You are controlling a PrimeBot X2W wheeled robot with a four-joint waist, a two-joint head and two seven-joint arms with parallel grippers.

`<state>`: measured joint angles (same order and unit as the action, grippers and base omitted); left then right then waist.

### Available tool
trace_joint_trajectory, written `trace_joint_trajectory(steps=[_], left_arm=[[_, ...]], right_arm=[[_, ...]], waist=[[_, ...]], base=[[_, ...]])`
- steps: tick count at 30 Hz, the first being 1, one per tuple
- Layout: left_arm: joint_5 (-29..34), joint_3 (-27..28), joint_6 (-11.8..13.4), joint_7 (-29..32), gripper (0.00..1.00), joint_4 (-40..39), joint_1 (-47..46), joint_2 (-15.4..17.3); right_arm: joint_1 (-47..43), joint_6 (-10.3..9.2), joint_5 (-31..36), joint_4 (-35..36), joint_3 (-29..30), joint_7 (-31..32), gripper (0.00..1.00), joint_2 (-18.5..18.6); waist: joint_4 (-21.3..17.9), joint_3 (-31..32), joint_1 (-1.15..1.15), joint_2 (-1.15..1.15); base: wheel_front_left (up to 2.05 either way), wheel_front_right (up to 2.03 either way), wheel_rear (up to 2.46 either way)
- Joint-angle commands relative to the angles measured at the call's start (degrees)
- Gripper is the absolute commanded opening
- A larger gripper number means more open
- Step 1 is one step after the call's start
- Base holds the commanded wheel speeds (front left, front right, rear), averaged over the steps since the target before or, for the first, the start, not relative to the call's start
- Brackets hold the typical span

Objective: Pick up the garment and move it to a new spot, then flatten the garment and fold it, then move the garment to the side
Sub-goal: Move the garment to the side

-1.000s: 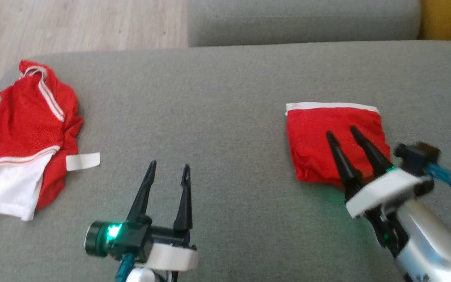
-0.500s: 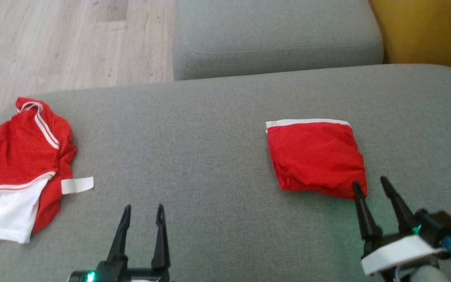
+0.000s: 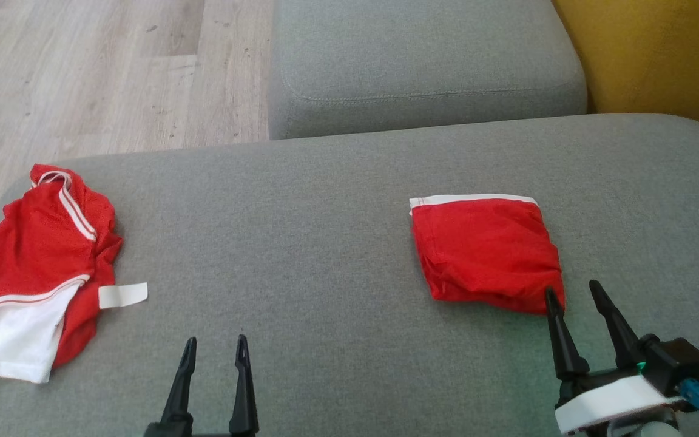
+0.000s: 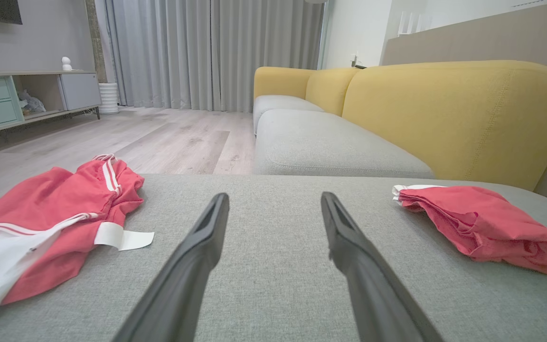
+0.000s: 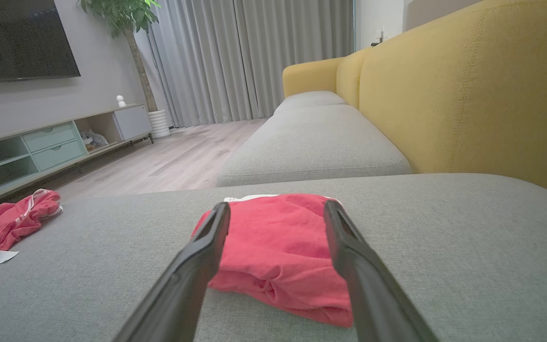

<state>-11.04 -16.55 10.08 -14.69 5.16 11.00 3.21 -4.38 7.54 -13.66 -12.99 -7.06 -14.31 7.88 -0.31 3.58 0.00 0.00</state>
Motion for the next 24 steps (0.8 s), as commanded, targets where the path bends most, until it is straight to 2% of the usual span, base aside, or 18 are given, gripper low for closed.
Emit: trace_joint_trajectory(steps=[1,24], left_arm=[[0.1,2.0,0.18,-0.3,1.0,-1.6,-1.84,-0.33],[-0.49,2.46,0.52,-0.3,1.0,-0.68,-1.9,-0.33]], right_arm=[[0.63,-0.05,0.64,2.16,-0.9,-0.68,1.0,0.39],[-0.43,-0.05,1.6,1.84,0.07,-0.69,1.0,0.37]], waist=[[0.08,-0.03,0.0,0.0],[0.16,-0.13,0.0,0.0]], base=[[0.0,0.0,0.0],[0.0,0.0,0.0]])
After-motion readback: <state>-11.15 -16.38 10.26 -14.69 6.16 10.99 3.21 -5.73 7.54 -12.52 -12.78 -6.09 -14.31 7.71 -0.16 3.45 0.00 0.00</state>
